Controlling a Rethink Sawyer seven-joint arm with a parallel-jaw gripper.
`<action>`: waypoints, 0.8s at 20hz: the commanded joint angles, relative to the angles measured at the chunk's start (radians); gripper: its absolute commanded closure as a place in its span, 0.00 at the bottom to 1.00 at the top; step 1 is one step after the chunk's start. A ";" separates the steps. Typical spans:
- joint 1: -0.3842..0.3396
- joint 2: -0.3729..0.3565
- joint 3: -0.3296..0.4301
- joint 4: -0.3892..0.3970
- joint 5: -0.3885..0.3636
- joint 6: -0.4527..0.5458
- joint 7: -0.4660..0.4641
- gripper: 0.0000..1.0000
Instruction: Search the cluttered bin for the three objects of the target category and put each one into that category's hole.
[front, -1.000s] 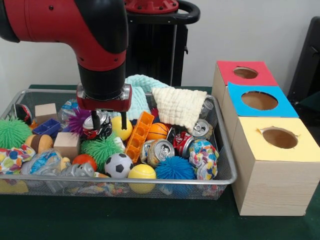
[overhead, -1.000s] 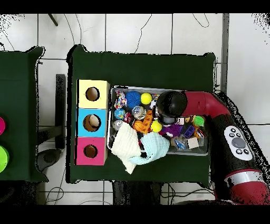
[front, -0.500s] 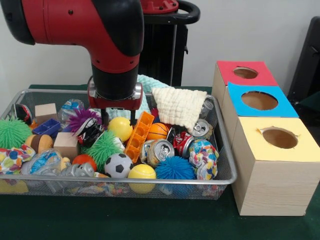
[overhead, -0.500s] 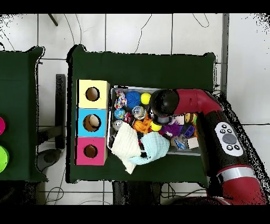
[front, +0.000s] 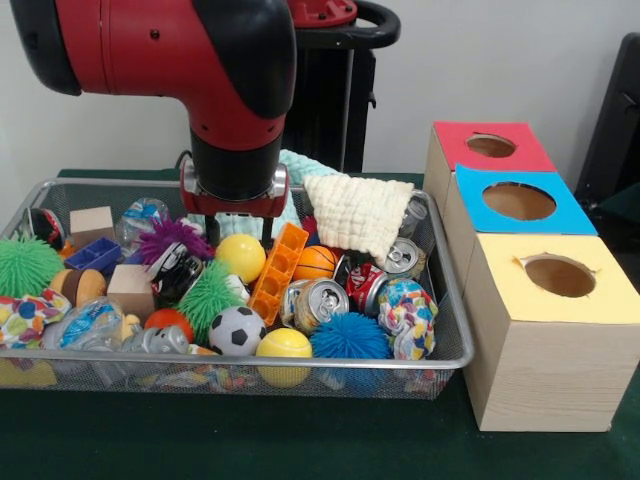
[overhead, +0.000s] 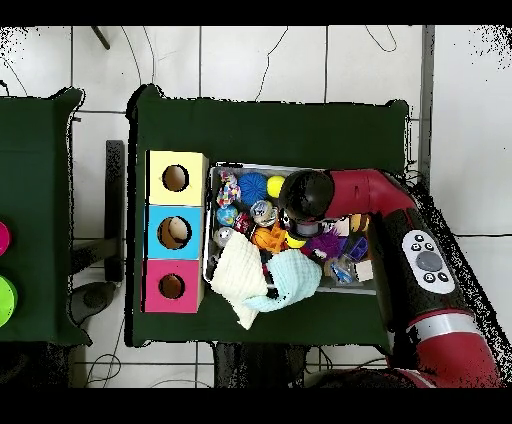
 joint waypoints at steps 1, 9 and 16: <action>-0.024 0.047 -0.012 0.039 -0.045 -0.014 -0.129 0.00; -0.008 0.080 -0.031 0.033 -0.090 -0.090 -0.088 0.00; 0.019 0.146 -0.046 -0.018 -0.131 -0.097 -0.077 0.00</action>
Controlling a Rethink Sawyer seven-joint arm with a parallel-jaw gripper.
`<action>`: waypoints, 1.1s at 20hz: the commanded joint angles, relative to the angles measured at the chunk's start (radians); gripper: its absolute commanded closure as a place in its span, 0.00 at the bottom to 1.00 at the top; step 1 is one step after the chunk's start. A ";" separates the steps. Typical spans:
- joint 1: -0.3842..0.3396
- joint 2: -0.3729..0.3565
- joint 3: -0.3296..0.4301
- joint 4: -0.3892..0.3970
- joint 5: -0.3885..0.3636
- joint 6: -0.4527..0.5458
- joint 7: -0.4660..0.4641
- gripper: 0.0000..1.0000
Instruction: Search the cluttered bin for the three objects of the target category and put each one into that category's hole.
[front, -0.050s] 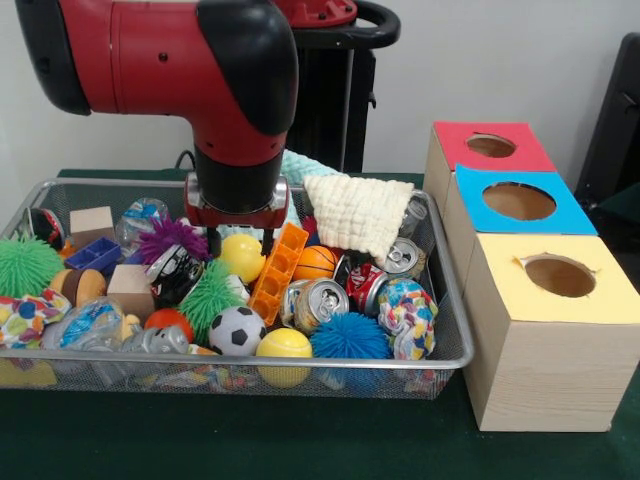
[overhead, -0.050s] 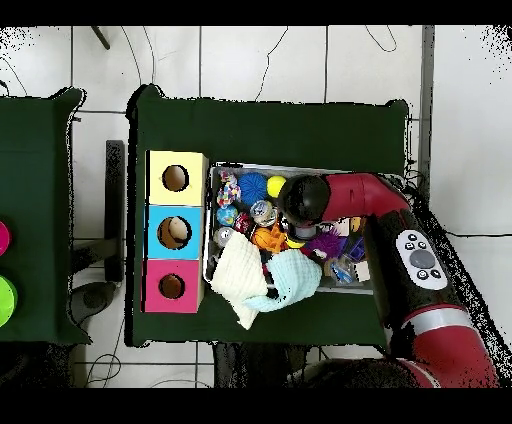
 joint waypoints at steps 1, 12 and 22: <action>0.018 0.117 -0.039 -0.028 -0.099 -0.065 -0.076 0.00; 0.060 0.181 -0.077 -0.112 -0.110 0.039 -0.072 0.00; 0.075 0.168 -0.100 -0.110 -0.061 0.116 -0.090 0.00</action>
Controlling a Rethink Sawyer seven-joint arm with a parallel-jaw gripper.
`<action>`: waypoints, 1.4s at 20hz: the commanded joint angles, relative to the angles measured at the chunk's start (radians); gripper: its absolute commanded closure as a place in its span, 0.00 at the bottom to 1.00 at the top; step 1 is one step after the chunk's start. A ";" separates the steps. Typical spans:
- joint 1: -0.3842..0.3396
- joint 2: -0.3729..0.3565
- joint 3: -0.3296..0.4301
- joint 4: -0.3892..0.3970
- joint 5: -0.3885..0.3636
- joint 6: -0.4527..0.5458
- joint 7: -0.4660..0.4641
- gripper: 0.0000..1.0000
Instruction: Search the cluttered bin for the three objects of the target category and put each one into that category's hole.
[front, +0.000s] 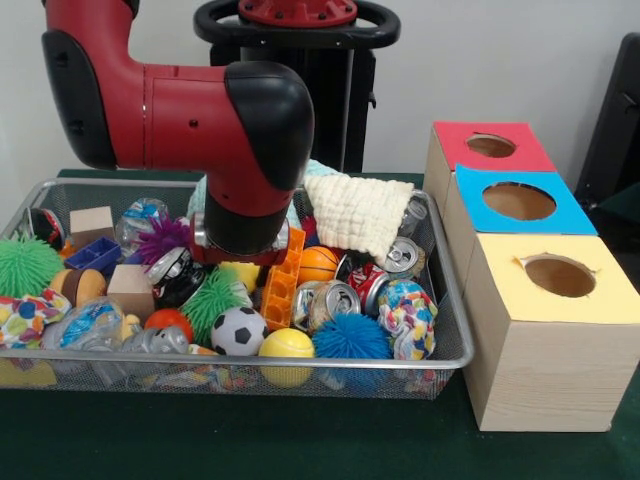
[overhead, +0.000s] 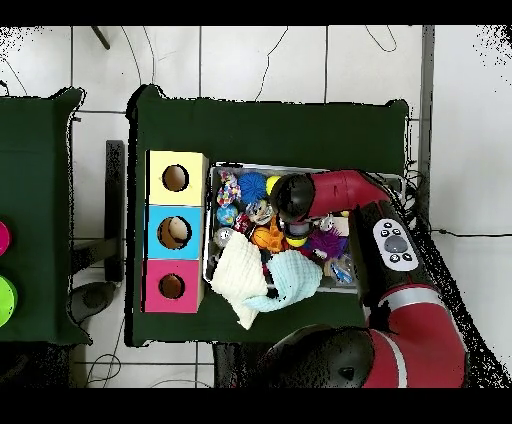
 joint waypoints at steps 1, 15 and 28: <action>0.007 0.063 -0.044 -0.001 -0.008 0.126 -0.089 0.00; 0.007 -0.011 -0.057 0.053 0.042 0.238 -0.092 0.00; 0.014 -0.013 -0.060 0.043 0.045 0.253 -0.096 1.00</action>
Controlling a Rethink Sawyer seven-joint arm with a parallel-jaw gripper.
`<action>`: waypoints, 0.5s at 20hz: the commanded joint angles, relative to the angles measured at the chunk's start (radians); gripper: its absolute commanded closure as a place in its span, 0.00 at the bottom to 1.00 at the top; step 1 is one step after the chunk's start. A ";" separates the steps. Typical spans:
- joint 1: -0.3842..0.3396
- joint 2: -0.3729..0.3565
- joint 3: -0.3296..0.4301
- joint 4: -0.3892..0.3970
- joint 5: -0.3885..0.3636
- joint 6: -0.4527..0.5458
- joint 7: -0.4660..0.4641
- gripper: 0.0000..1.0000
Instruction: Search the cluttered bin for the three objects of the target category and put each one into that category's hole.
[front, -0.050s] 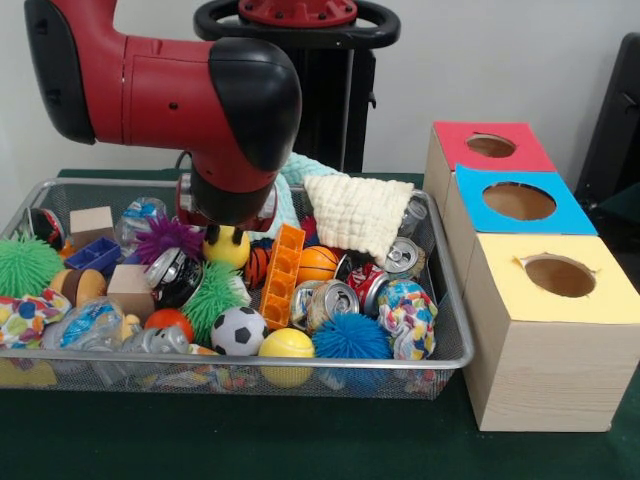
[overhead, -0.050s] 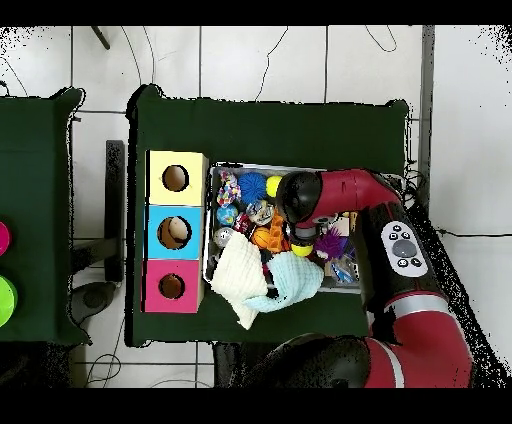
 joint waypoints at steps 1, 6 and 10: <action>0.004 0.023 -0.016 0.040 -0.002 0.093 -0.096 1.00; 0.004 0.033 -0.013 0.029 -0.010 0.055 -0.084 1.00; 0.005 0.005 -0.032 0.065 -0.044 0.024 -0.094 1.00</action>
